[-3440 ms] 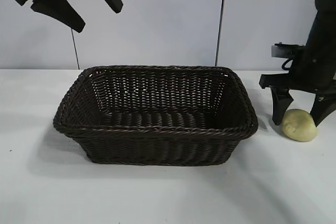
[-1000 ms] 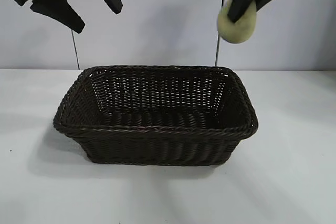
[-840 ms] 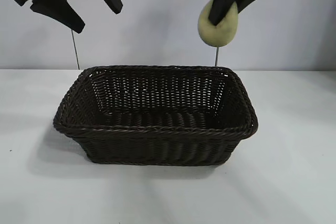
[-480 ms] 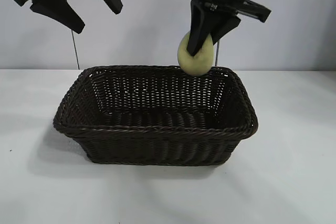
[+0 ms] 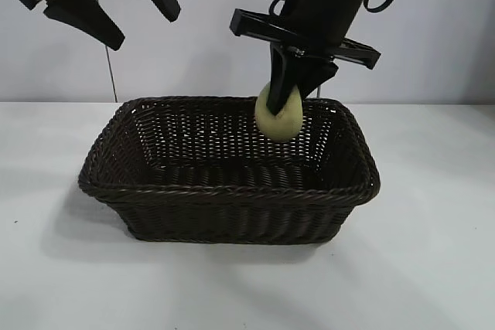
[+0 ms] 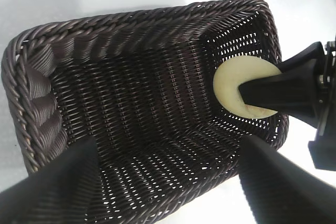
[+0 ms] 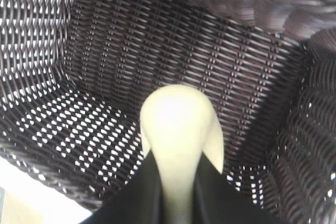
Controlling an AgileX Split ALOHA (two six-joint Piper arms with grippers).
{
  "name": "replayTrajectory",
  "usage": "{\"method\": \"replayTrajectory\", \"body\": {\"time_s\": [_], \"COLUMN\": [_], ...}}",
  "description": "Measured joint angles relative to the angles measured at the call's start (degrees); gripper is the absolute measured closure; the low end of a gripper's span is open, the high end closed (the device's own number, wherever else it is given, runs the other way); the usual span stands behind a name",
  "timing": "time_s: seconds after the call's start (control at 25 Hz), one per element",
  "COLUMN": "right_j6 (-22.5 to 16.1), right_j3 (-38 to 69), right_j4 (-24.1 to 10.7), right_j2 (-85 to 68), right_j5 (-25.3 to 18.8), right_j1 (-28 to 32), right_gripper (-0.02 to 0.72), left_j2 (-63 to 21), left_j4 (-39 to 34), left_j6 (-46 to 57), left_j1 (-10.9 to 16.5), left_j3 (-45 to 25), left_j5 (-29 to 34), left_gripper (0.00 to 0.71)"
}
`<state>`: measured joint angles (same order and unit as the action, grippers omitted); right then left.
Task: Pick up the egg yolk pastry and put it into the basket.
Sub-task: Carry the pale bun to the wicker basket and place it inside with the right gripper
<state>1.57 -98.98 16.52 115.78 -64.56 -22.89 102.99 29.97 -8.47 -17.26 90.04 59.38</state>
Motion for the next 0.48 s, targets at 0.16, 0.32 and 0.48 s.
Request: {"method": "replayTrajectory", "body": {"time_s": [0.16,0.32,0.48], "right_j6": [0.00,0.00,0.00], "right_j3": [0.00,0.00,0.00], "right_j4": [0.19,0.40,0.44], "right_j2": [0.00,0.00,-0.09], "right_j5": [0.12,0.57,0.61], "right_j1": [0.00,0.00,0.00], "right_gripper": [0.444,0.292,0.238], "left_j2": [0.00,0.00,0.00], "left_j4": [0.00,0.00,0.00], "left_j6": [0.00,0.00,0.00], "left_j1": [0.00,0.00,0.00], "left_j3": [0.00,0.00,0.00], "left_j5": [0.00,0.00,0.00], "left_gripper": [0.168,0.168,0.168]}}
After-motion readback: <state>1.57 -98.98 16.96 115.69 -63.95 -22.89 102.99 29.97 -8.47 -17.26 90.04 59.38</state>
